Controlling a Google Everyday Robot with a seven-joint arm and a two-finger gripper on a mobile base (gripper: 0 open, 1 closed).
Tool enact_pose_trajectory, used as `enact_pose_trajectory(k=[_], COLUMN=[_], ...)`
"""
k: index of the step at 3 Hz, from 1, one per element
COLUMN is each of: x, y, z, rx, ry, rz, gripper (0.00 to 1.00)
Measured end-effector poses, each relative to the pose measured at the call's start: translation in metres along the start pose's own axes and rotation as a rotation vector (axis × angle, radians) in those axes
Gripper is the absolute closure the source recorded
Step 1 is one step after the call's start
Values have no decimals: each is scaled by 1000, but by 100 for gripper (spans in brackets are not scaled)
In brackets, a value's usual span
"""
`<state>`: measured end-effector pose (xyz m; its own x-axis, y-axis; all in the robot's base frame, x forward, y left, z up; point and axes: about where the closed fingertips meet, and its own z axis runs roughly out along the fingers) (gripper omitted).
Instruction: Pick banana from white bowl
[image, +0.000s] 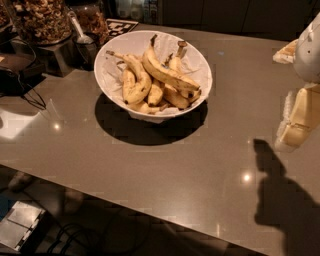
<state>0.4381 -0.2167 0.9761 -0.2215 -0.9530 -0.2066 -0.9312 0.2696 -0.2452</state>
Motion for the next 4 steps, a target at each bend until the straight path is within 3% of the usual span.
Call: enact_pose_trajectory(k=[2, 4], x=[-7, -71], y=[0, 13], z=[-2, -7], rx=[5, 19], ry=[22, 115], rz=[7, -31], gripper=[0, 0])
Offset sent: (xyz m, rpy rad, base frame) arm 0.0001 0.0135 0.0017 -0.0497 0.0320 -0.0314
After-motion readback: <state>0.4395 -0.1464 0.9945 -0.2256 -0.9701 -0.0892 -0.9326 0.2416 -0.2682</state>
